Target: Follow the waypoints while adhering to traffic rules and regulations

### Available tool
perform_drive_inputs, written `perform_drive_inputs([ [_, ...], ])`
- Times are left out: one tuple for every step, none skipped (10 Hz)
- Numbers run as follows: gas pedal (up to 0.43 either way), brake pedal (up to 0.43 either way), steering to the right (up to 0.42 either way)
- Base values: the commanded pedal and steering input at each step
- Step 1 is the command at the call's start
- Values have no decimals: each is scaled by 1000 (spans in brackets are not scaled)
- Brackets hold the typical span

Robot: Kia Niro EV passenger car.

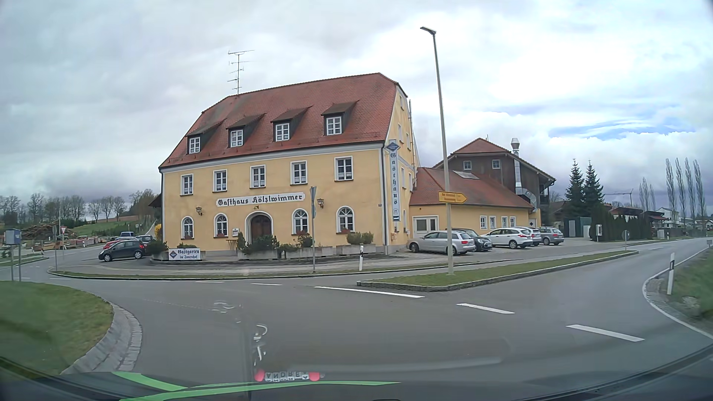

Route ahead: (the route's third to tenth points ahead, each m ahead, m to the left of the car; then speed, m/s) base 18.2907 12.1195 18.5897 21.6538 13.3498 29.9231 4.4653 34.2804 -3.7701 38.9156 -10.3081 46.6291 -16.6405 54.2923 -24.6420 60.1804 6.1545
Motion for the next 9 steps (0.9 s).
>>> perform_drive_inputs([
  [110,0,-135],
  [98,0,-153],
  [98,0,-175],
  [98,0,-195],
  [98,0,-211],
  [87,0,-225],
  [87,0,-238],
  [87,0,-247],
  [87,0,-260],
])
